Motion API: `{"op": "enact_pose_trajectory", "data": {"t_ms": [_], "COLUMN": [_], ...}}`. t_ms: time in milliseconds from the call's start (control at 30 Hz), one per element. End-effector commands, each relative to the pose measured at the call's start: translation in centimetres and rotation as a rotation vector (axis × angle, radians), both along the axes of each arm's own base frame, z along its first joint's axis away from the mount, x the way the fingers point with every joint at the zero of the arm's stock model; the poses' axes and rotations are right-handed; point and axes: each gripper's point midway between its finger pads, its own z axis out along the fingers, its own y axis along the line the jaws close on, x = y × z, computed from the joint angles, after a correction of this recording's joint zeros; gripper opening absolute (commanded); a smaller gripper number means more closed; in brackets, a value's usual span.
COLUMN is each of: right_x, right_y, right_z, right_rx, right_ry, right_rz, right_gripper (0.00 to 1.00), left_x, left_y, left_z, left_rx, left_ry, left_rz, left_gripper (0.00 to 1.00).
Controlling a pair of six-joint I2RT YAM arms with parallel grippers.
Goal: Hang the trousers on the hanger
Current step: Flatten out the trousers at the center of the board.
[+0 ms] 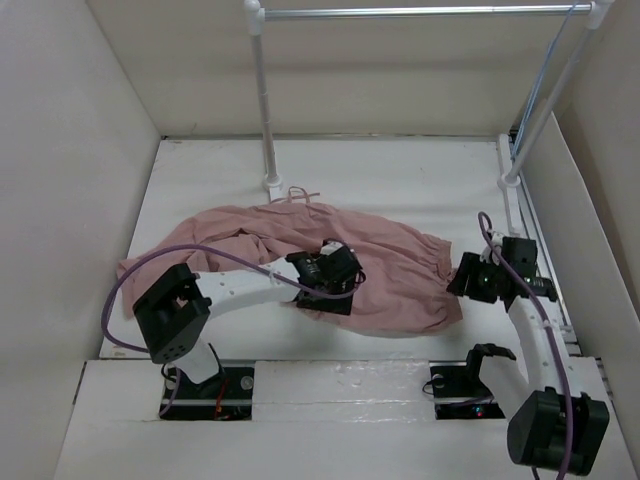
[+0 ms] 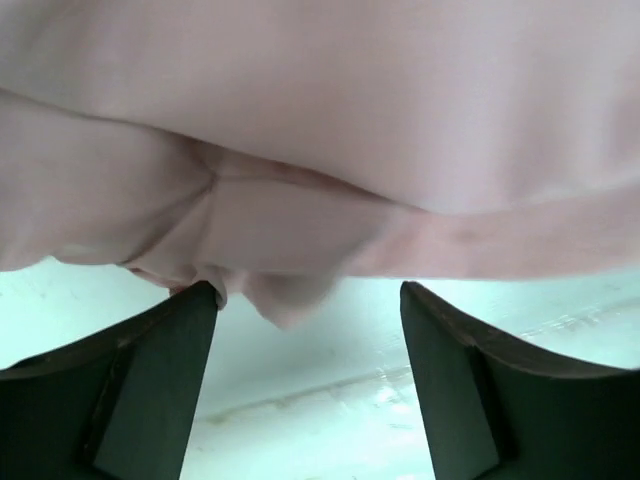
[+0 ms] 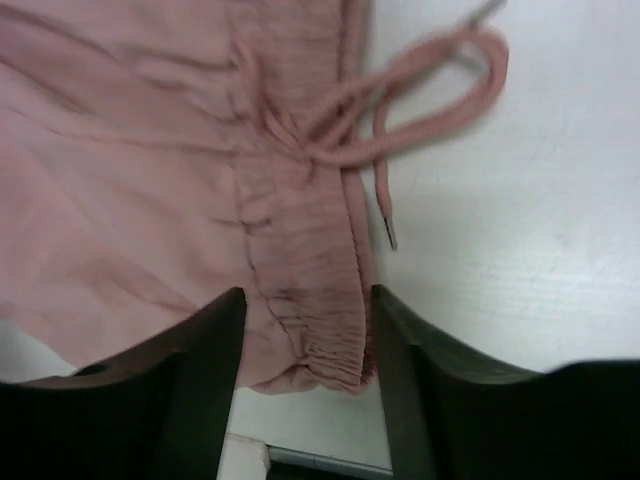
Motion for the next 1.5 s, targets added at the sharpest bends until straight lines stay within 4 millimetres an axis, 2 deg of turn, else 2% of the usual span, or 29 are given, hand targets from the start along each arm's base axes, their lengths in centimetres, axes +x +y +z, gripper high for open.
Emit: {"op": "enact_pose_trajectory", "data": {"t_ms": [0,33,100,133,200,267,300,333,433,567,600,633,667,700,733,767,800,833,867,933,1033,1067,1133,1167,1233,1300,1333,1367,1467], "right_x": [6.5,7.3,9.8,10.7,12.8,14.4,14.9,15.2,16.3,16.8,16.7,17.0,17.5,17.0,17.1,17.6,17.7,17.7,17.9,18.0,17.5,17.2,17.1,16.9,16.6,17.2,17.6,18.7,19.5], "right_y": [-0.5,0.1,0.1,0.9,0.7,-0.6,-0.9,-1.5,-2.3,-0.6,-0.5,-0.1,-0.1,0.2,0.6,0.6,0.2,0.4,-0.2,-1.9,-4.6,-5.4,-7.9,-8.6,-10.5,-11.1,-11.4,-12.2,-12.8], "right_z": [6.5,7.1,8.1,7.8,8.2,6.4,5.8,4.1,2.6,0.4,0.0,-0.2,0.0,-0.8,-0.8,-0.5,-0.6,-0.5,-0.3,1.0,3.6,6.4,9.3,11.8,13.2,13.0,12.4,10.1,8.7], "right_rx": [-0.054,-0.022,0.005,0.059,0.086,0.069,0.062,0.064,0.052,0.141,0.148,0.156,0.159,0.177,0.202,0.205,0.210,0.225,0.219,0.185,0.106,0.057,-0.039,-0.076,-0.118,-0.126,-0.124,-0.115,-0.112], "right_ry": [-0.251,-0.266,-0.322,-0.322,-0.371,-0.349,-0.340,-0.298,-0.281,-0.254,-0.247,-0.254,-0.285,-0.272,-0.275,-0.301,-0.307,-0.311,-0.324,-0.363,-0.415,-0.466,-0.530,-0.578,-0.589,-0.563,-0.548,-0.484,-0.457], "right_rz": [0.094,0.120,0.125,0.150,0.113,0.044,0.028,0.004,-0.021,0.016,0.014,0.010,0.006,0.006,0.007,0.012,-0.001,-0.001,-0.015,-0.068,-0.144,-0.152,-0.226,-0.239,-0.292,-0.309,-0.315,-0.324,-0.349], "right_gripper": [0.61,0.64,0.65,0.64,0.68,0.72,0.72,0.73,0.75,0.74,0.73,0.72,0.61,0.55,0.51,0.40,0.37,0.27,0.10,0.00,0.00,0.00,0.00,0.00,0.00,0.00,0.00,0.00,0.02], "left_x": [-0.8,-0.4,-0.3,0.3,-0.1,0.0,0.0,0.1,0.2,-0.6,-0.8,-1.5,-1.9,-2.1,-2.8,-3.0,-3.3,-3.6,-3.7,-4.3,-5.9,-5.9,-7.1,-7.3,-8.7,-10.1,-10.2,-10.9,-12.0], "left_y": [-2.3,-4.4,-6.1,-8.4,-11.5,-14.1,-15.2,-16.0,-15.6,-13.6,-13.4,-12.3,-12.1,-12.1,-11.6,-11.5,-11.5,-11.3,-11.3,-11.5,-12.5,-12.9,-14.3,-14.9,-17.2,-18.7,-20.3,-21.2,-22.9], "left_z": [5.1,7.6,9.4,11.0,11.8,11.0,9.1,8.9,5.5,2.1,1.8,0.4,-0.2,-0.6,-1.3,-1.6,-1.7,-1.9,-2.0,-1.7,-0.8,-0.4,0.8,1.2,2.7,2.6,3.8,2.5,3.6], "left_rx": [-0.078,-0.119,-0.125,-0.157,-0.206,-0.228,-0.203,-0.205,-0.118,-0.062,-0.068,-0.047,-0.049,-0.061,-0.057,-0.060,-0.069,-0.070,-0.072,-0.080,-0.112,-0.123,-0.159,-0.177,-0.266,-0.296,-0.323,-0.289,-0.346], "left_ry": [-0.025,-0.074,-0.109,-0.140,-0.159,-0.154,-0.137,-0.131,-0.100,-0.068,-0.063,-0.030,-0.016,-0.005,0.025,0.036,0.050,0.061,0.066,0.073,0.103,0.102,0.121,0.129,0.179,0.234,0.220,0.249,0.284], "left_rz": [-0.060,-0.103,-0.144,-0.159,-0.213,-0.251,-0.261,-0.268,-0.276,-0.273,-0.271,-0.268,-0.267,-0.268,-0.267,-0.268,-0.271,-0.272,-0.271,-0.287,-0.342,-0.350,-0.404,-0.415,-0.469,-0.518,-0.550,-0.575,-0.607], "left_gripper": [0.71,0.65,0.62,0.63,0.67,0.79,0.80,0.80,0.78,0.68,0.62,0.51,0.46,0.39,0.25,0.20,0.15,0.02,0.00,0.00,0.00,0.00,0.00,0.00,0.00,0.00,0.00,0.08,0.36]}}
